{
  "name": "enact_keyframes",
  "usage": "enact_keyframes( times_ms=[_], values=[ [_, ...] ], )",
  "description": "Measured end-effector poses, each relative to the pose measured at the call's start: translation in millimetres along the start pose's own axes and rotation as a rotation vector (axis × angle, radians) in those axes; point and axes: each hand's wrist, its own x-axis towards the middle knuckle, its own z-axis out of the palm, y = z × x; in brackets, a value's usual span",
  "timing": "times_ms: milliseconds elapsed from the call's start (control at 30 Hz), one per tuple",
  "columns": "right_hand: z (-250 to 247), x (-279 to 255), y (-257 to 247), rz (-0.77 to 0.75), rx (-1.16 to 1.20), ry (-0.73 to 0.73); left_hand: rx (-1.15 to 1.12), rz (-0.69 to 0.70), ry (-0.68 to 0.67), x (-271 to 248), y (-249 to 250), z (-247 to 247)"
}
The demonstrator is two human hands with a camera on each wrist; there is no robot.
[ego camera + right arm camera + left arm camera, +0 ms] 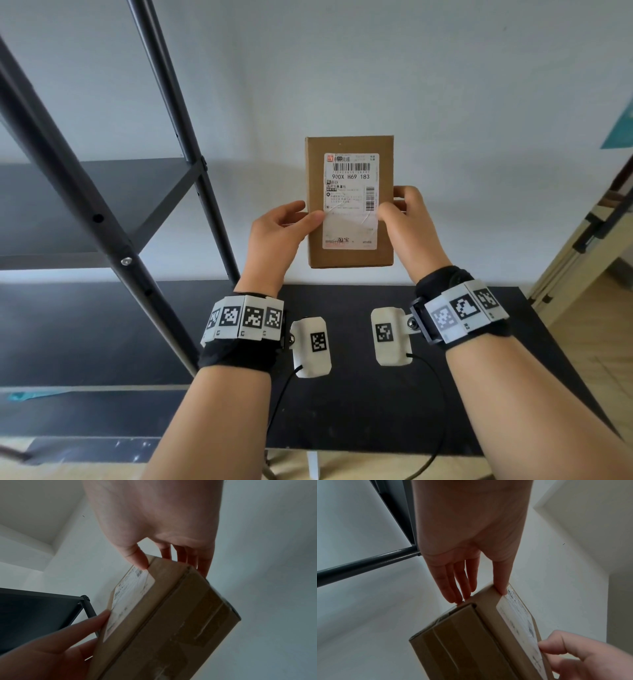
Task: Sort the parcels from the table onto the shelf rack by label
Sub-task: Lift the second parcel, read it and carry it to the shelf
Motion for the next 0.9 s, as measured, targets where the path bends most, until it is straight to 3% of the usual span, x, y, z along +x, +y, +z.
enact_keyframes(
  times_ms=[533,900],
  values=[
    [12,-7,9,0.041,-0.106,-0.051,0.022,-0.08,-0.015,-20,2,-1],
    [59,-56,12,0.067,-0.153,-0.129,0.085,-0.215,0.041,-65,-30,-55]
  ],
)
